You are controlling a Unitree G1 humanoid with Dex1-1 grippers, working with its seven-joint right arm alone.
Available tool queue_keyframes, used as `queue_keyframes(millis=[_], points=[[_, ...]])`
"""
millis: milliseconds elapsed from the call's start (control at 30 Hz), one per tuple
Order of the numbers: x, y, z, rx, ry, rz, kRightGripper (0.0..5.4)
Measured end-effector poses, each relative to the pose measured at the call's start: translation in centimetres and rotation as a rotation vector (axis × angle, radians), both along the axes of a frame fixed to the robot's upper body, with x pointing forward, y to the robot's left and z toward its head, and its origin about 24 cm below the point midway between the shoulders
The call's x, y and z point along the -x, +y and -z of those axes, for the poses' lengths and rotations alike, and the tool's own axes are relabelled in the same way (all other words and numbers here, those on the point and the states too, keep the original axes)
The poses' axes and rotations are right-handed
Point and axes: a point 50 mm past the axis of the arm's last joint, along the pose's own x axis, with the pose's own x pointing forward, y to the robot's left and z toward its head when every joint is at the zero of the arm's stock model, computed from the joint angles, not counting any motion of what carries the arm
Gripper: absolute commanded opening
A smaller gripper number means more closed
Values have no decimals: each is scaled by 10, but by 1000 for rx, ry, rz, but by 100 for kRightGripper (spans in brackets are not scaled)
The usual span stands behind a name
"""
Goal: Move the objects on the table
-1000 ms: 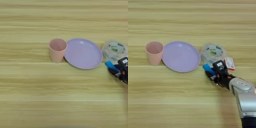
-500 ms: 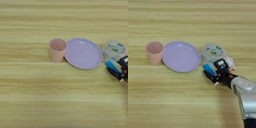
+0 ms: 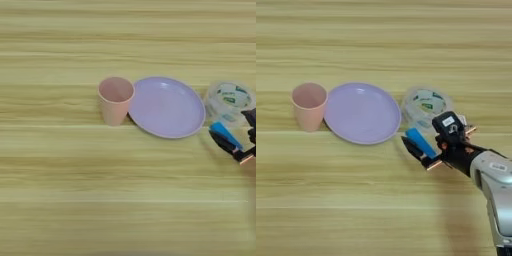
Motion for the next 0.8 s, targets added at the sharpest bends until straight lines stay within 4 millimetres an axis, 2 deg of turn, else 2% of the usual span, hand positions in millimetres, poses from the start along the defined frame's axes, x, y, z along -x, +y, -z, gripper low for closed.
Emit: queue_keyframes(millis=[500,800], points=[[-32,-3,-10,36,-81,38,537],[-48,-4,2,68,-42,21,537]])
